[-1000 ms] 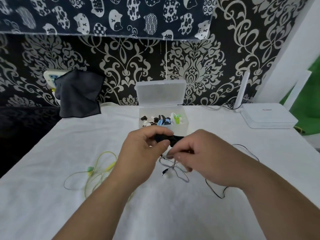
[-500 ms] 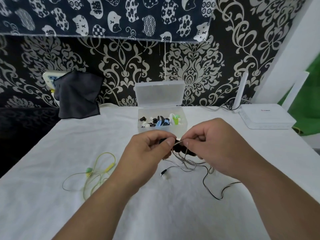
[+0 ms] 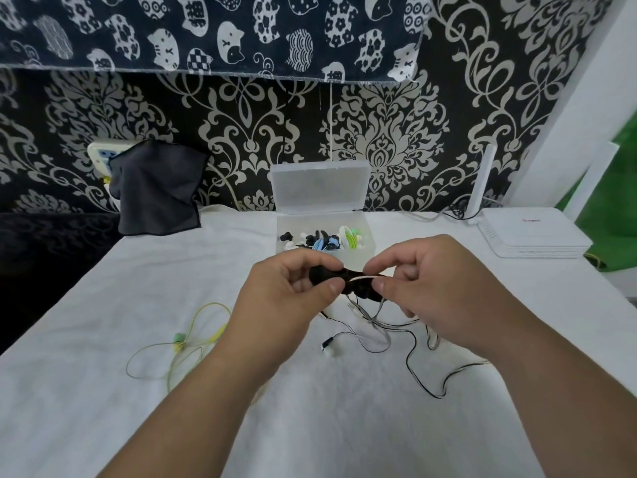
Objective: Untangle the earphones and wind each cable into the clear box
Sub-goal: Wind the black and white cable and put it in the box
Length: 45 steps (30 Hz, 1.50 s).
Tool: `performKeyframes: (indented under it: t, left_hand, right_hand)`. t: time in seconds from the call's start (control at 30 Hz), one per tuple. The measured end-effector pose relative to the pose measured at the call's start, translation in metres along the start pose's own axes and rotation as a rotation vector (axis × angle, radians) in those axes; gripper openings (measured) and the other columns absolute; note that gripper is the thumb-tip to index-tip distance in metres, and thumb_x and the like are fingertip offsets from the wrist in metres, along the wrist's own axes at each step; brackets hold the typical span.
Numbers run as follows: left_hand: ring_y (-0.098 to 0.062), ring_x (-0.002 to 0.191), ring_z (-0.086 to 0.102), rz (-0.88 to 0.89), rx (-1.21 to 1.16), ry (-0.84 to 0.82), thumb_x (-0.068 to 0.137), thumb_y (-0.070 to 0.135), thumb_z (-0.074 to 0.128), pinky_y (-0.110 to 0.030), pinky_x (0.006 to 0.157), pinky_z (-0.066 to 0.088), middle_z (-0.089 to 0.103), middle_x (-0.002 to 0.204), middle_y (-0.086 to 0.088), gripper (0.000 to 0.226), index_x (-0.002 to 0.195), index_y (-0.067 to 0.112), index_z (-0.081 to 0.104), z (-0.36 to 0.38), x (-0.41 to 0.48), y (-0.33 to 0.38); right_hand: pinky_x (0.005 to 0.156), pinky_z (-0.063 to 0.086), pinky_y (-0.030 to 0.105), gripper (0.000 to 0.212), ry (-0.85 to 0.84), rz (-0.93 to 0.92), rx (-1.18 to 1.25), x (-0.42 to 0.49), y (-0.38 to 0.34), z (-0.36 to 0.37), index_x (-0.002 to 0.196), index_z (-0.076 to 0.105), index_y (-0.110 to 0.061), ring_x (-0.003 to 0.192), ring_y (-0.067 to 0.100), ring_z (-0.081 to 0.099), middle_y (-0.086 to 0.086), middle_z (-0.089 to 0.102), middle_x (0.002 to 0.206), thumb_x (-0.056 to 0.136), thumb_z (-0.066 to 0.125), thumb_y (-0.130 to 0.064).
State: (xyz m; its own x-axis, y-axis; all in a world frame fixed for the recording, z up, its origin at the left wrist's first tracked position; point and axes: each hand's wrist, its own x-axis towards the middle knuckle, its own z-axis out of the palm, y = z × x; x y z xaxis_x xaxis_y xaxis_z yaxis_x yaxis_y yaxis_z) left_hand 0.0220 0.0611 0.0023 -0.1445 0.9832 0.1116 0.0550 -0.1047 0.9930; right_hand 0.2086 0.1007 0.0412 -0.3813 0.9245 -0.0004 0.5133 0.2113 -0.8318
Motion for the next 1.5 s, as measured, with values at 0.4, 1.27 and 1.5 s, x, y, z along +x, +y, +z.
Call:
performKeyframes:
  t: [0.4, 1.27, 1.5]
  left_hand:
    - [-0.024, 0.072, 0.046, -0.03, 0.065, -0.105, 0.075, 0.023, 0.065, -0.04, 0.073, 0.043, 0.057, 0.084, -0.028, 0.017, 0.089, 0.029, 0.073, 0.005, -0.003, 0.002]
    - [-0.025, 0.081, 0.063, -0.063, 0.039, -0.27, 0.061, 0.011, 0.082, -0.037, 0.069, 0.048, 0.066, 0.089, -0.006, 0.039, 0.091, 0.027, 0.062, 0.008, -0.009, 0.005]
    - [-0.022, 0.069, 0.062, -0.156, -0.117, -0.407, 0.066, 0.0, 0.075, -0.029, 0.059, 0.04, 0.063, 0.088, -0.005, 0.041, 0.1, 0.02, 0.062, 0.001, -0.01, 0.006]
  right_hand:
    - [0.043, 0.04, 0.02, 0.016, -0.045, 0.037, 0.147, -0.003, -0.009, 0.002, 0.091, 0.073, -0.019, 0.041, 0.013, 0.048, 0.005, 0.071, 0.062, 0.096, 0.061, -0.01]
    - [0.043, 0.031, 0.021, 0.021, 0.156, 0.13, 0.517, 0.004, 0.005, -0.007, 0.09, 0.075, -0.007, 0.043, 0.014, 0.04, 0.005, 0.064, 0.061, 0.095, 0.055, -0.001]
    - [0.04, 0.029, 0.02, 0.02, 0.397, 0.212, 0.681, 0.012, 0.018, -0.027, 0.088, 0.072, -0.005, 0.042, 0.012, 0.038, 0.003, 0.061, 0.056, 0.095, 0.054, -0.002]
